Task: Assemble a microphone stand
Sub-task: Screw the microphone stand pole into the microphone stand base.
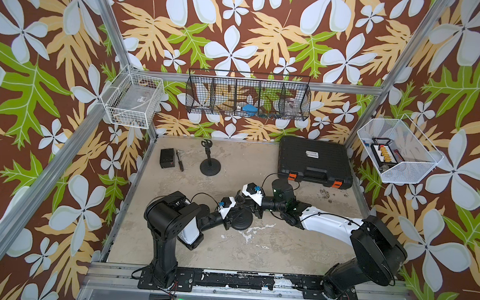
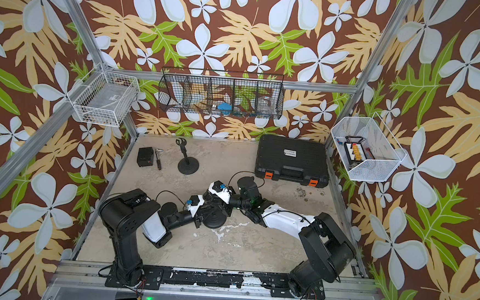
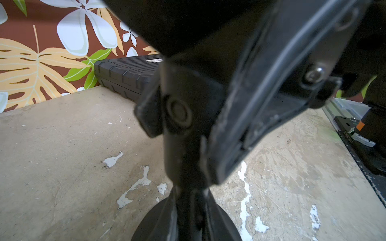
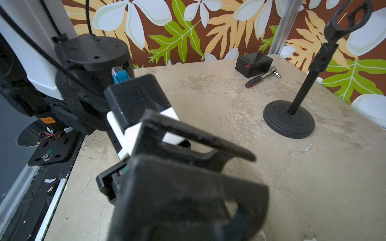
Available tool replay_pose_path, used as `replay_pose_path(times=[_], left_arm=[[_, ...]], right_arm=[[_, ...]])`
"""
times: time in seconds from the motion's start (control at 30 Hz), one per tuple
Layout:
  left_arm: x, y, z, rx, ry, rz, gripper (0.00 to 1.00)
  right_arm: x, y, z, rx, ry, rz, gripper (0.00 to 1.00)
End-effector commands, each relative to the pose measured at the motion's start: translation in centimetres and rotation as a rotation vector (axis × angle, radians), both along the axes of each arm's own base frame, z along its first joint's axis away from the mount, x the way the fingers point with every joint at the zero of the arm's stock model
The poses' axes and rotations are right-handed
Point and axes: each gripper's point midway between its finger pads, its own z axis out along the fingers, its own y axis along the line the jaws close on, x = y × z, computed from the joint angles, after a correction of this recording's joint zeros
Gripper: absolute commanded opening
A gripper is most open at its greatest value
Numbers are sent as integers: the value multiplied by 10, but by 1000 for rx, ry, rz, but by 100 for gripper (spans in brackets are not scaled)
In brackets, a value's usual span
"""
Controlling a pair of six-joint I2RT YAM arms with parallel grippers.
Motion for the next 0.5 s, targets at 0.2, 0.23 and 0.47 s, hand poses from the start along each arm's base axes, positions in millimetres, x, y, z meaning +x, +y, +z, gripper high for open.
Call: replay_pose_path(times=[0.2, 0.23, 0.47], left_arm=[[-5, 0, 2, -30, 52, -16, 22], [-6, 0, 5, -39, 50, -20, 23], [-9, -3, 16, -64, 36, -41, 27]], right_arm=[[20, -20, -11, 41, 37, -243, 0], [23, -26, -13, 47, 44, -298, 0], [28, -51, -27, 34, 51, -655, 0]])
